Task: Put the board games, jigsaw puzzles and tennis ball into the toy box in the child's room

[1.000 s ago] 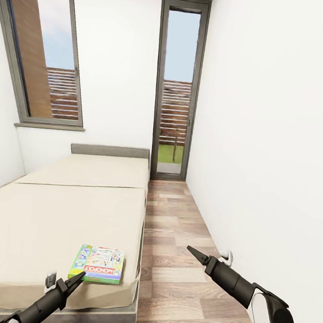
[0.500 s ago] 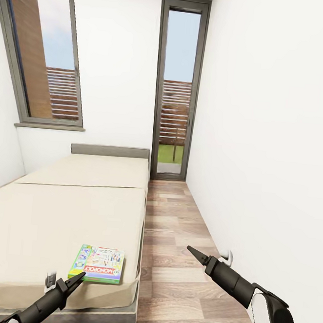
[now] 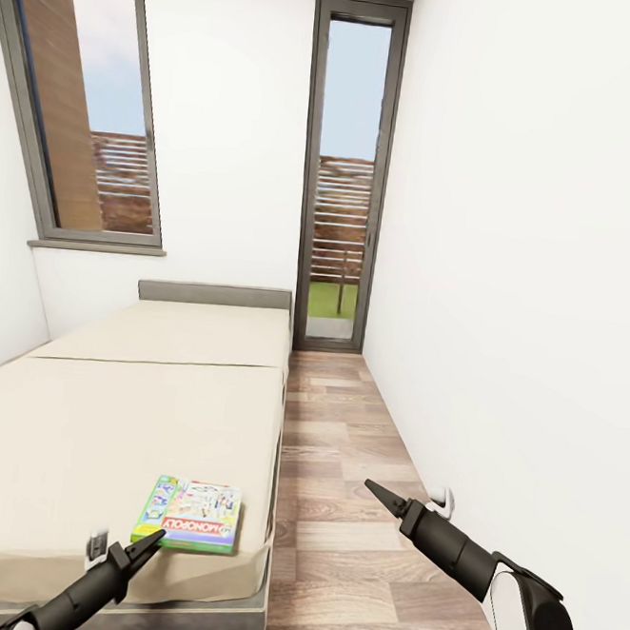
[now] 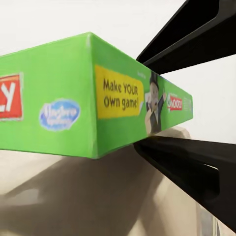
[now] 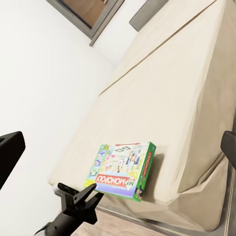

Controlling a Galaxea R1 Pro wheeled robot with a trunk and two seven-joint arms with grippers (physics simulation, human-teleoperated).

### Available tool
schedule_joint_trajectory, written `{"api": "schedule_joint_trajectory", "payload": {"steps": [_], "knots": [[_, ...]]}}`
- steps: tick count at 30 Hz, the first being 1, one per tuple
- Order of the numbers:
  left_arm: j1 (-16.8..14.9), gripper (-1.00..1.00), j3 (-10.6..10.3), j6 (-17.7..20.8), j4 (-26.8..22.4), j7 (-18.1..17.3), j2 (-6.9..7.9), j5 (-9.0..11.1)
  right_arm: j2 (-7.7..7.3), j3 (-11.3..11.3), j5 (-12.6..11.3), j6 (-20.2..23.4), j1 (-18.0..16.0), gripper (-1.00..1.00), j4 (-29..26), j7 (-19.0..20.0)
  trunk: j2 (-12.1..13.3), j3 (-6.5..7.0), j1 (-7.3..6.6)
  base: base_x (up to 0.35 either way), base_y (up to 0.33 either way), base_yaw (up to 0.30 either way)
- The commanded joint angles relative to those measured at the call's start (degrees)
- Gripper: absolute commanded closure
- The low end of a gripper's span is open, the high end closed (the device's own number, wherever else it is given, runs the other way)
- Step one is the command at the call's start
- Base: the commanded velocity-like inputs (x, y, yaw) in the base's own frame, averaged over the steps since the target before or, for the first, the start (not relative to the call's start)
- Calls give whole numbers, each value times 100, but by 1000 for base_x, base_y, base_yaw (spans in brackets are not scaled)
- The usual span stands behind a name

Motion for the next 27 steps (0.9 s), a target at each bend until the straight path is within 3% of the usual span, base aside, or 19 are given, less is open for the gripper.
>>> {"api": "schedule_joint_trajectory", "payload": {"steps": [1,12,22,27], "knots": [[-4,100,9,46,-1,-21,8,18,6,-13,5,26,-7,-100,-1,24,-3,-6,-1,0,0,0],[-4,100,-22,140,-201,-188,149,20,6,-13,5,28,-8,-100,-1,31,-3,-6,-1,0,0,0],[-4,100,-52,438,-391,-704,373,-12,6,-13,5,28,-3,-100,-1,32,-3,-6,-1,0,0,0],[0,100,-104,812,-734,-842,518,-32,6,-13,5,28,-4,-100,-1,37,-3,-6,-1,0,0,0]]}}
